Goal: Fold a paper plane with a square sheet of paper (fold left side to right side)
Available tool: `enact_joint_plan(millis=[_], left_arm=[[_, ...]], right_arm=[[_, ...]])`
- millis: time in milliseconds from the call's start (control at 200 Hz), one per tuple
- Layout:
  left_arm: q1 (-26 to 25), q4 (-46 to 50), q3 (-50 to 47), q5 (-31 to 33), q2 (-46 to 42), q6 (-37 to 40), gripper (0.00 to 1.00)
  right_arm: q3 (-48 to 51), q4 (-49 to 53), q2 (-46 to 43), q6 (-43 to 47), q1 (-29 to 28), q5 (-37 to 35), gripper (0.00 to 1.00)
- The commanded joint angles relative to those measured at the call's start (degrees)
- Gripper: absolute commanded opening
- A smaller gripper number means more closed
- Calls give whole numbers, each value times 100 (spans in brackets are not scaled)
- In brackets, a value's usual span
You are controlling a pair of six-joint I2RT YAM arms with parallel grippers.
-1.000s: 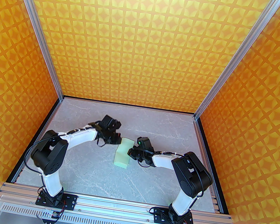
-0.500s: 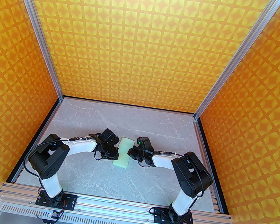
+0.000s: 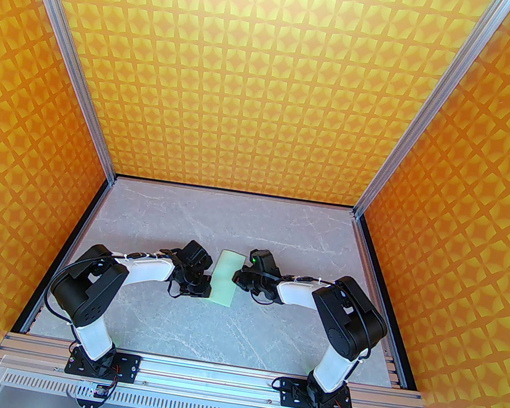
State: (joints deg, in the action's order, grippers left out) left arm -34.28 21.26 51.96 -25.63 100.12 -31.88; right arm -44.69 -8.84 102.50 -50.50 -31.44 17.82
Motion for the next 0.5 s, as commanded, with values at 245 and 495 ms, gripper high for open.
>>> enact_joint_plan(millis=[245, 495], left_arm=[[18, 88, 385, 23, -458, 7, 8], [134, 36, 725, -18, -221, 86, 10]], right_arm=[[-107, 825, 189, 356, -46, -253, 0], [-306, 1120, 174, 587, -46, -253, 0]])
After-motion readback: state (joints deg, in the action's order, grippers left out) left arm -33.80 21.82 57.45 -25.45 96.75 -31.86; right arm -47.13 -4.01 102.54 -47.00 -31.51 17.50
